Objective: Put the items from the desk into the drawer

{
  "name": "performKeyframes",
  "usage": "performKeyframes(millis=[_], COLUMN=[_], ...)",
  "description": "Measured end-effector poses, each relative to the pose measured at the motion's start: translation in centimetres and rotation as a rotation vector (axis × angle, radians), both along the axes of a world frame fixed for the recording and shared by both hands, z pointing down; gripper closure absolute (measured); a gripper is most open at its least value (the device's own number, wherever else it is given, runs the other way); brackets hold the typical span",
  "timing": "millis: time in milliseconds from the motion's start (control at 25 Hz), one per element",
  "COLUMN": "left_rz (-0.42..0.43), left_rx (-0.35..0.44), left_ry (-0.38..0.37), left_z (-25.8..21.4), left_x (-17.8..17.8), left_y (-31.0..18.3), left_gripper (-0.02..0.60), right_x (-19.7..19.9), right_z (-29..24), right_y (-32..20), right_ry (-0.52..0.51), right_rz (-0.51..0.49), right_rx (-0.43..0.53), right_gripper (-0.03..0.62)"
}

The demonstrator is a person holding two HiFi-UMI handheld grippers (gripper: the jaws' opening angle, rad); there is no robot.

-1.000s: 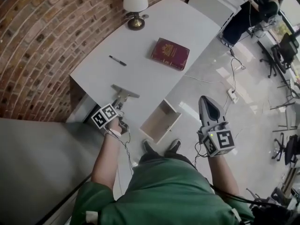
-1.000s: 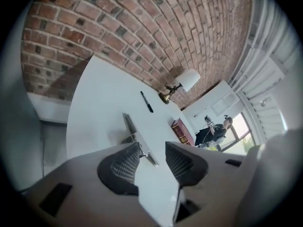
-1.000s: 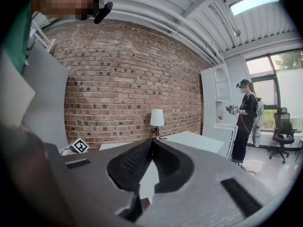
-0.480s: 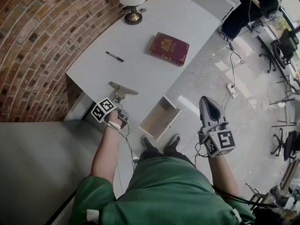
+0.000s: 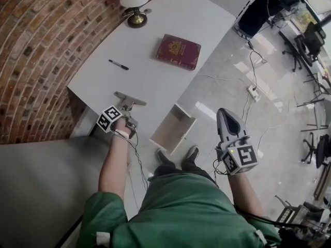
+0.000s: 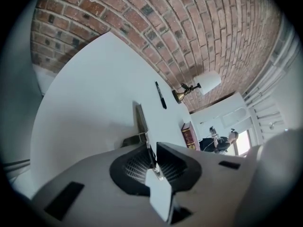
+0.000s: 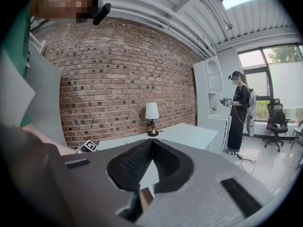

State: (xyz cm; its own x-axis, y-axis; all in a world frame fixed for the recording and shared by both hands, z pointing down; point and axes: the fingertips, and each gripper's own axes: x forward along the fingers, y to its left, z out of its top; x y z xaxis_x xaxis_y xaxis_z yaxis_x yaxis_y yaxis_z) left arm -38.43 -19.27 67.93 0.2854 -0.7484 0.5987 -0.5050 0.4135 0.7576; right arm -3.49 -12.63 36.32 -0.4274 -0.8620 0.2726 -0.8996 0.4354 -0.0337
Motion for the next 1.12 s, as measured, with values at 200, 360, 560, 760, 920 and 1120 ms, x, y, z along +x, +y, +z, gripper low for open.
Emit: performKeyframes(millis=[200,360,560,760,920,1120], left_rz=[0.026,0.055,0.154,0.251,0.352,0.495], left_rx=[0.000,0.051,0.083,0.135,0.169,0.181], left_ry=[-0.015,-0.014,-0.079,-0.112,-0.144,-0.196], left_z=[-0.1,-1.4,-3.2,-5.4,-7.1,-8.2], left_x=[0.5,1.5,3.5,6.2,9.4,13.4], left_y=[-0.5,-1.2,-1.6,-1.3,-0.9,0.3], left_gripper=[0.553,0.569,0.572,0.572,0.572,0.572], right_x=[1.1,2.4,4.0,5.9,8.0,10.8], right_z=[0.6,1.3,1.7,2.2,2.4,2.9], right_y=[0.5,1.0,1.7,2.3,2.5,3.0], right_ry=[-0.014,-0.033,-0.058,-0.082,-0.112,-0.134], right_rz=[0.010,0.029,0.040,0.046,0.069,0.105], right_rx=[-0.009,-0.023,-0.036,-0.037,-0.038,-0.030], right_gripper=[0.591,0.591,0.591,0.591,0.591,0.591])
